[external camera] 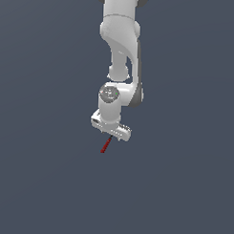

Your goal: Pick up the object and move it to a goal position.

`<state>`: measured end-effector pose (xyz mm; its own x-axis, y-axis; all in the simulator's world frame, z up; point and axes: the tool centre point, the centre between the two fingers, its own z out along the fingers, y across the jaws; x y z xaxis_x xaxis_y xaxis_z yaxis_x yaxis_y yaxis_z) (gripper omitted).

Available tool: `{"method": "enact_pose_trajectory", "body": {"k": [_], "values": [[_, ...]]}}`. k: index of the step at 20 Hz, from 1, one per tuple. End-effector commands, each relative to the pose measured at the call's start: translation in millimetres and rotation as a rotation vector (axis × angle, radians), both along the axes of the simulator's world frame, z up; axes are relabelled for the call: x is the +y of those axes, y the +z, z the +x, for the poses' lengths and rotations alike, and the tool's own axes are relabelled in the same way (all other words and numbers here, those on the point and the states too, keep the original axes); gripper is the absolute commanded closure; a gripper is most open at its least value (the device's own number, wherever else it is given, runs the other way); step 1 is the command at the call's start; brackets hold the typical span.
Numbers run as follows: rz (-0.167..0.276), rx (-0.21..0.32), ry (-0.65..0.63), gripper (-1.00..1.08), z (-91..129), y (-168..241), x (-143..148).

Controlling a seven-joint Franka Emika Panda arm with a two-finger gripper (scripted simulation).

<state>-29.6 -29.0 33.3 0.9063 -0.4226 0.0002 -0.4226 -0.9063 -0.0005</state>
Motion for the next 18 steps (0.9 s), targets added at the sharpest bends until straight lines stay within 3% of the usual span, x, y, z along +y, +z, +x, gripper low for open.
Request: {"method": "enact_pose_trajectory", "body": {"k": [1,8,9,18], "values": [[0.0,0.001,-0.002,-0.92,-1,-13,0],[0.0,0.0,-0.003,-0.92,0,-27,0],[0.0,0.0,-0.003,1.08,0,-27,0],[0.0,0.0,-0.003,1.08,0,-27,0]]}}
